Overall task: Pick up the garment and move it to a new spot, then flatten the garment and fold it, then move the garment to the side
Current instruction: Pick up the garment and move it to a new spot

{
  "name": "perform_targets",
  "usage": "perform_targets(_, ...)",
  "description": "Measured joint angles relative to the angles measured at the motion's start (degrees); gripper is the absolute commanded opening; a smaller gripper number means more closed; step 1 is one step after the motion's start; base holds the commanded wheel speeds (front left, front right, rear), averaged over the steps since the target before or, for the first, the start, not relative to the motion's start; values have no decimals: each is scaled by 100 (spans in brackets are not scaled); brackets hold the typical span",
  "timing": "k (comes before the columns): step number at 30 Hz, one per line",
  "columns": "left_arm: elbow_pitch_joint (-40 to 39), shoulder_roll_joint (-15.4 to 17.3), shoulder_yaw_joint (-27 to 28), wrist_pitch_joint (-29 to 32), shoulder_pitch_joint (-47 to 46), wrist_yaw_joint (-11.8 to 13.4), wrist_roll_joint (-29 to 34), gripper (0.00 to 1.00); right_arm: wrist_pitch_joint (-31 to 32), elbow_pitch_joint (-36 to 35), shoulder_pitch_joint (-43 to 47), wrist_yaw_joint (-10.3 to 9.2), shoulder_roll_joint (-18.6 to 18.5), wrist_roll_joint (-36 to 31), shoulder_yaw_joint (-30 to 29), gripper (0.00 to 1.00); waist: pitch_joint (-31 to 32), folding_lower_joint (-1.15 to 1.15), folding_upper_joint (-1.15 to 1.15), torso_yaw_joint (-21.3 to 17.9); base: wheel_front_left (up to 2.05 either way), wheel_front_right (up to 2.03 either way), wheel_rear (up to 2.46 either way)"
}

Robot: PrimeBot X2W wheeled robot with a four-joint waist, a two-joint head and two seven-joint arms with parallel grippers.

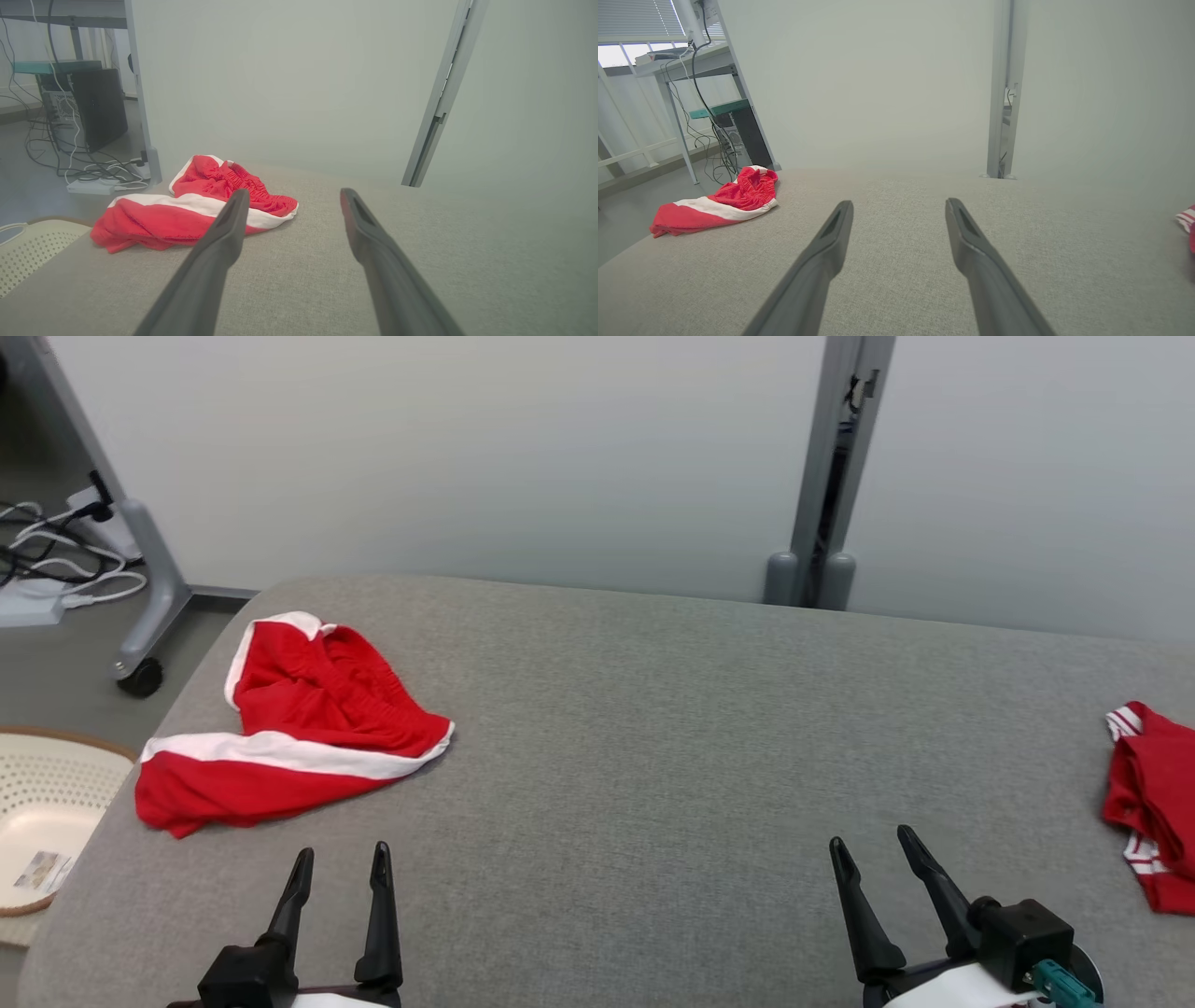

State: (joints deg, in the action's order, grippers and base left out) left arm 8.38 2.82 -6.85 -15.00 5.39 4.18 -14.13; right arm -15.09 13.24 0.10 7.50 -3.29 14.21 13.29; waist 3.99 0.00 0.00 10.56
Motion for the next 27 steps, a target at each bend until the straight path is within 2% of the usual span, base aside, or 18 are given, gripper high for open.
perform_targets(16,-87,-1,64,0,-2,8,36,100,0,-5,2,0,35,71,-1,100,-30,0,0,1120,0,0,0)
perform_targets(27,-88,0,298,0,8,-43,104,100,0,1,20,0,45,81,-16,100,-23,0,0,1505,0,0,0)
